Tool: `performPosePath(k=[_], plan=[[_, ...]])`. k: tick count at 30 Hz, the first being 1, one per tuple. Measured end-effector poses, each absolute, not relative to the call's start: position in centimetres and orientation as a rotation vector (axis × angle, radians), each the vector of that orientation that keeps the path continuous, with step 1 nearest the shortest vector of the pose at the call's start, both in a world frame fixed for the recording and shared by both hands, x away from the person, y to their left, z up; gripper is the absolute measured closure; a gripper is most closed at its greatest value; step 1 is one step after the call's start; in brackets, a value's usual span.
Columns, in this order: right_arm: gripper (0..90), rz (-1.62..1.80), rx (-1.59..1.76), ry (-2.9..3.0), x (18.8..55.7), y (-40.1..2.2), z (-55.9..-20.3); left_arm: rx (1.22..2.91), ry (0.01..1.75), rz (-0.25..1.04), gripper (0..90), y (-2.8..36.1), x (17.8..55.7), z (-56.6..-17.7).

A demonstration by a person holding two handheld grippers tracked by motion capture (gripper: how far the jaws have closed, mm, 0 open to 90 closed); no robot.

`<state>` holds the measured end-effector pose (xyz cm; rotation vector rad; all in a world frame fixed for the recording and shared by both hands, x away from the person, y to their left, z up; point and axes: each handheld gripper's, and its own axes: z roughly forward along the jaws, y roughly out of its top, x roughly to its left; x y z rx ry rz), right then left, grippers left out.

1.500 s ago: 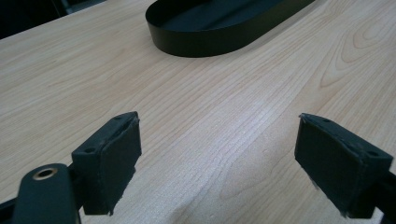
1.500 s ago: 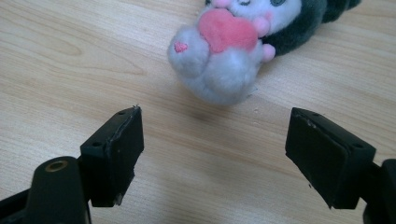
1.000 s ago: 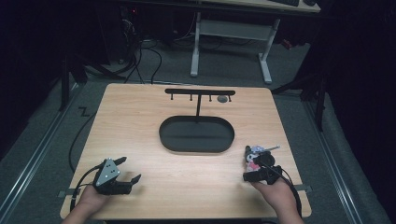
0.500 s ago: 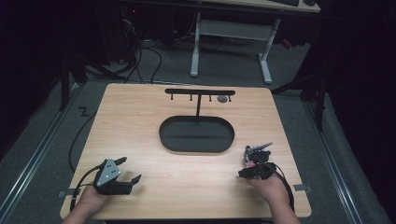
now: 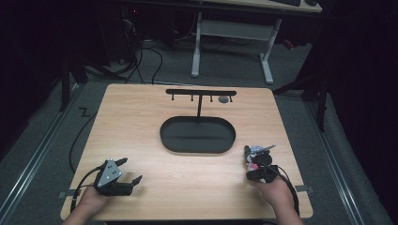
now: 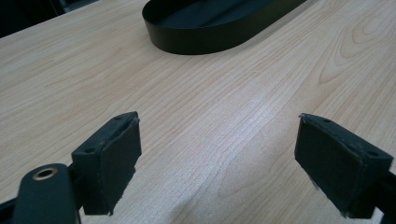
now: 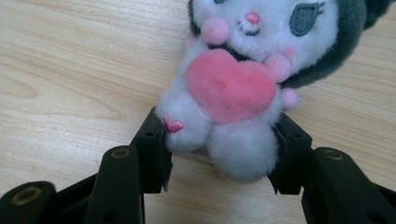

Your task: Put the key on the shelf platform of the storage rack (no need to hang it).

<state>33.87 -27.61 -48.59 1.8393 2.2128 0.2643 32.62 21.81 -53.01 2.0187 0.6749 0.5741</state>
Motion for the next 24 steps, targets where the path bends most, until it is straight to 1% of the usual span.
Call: performPosePath(k=[13, 24], plan=[[49.2, 0.345, 1.772, 2.227, 33.1, -26.7, -46.4, 2.022, 0.673, 0.576, 15.5, 21.8, 32.6, -53.0], [49.2, 0.409, 1.716, 2.239, 33.5, -25.7, -44.6, 2.021, 0.674, 0.576, 15.5, 21.8, 32.6, -53.0]])
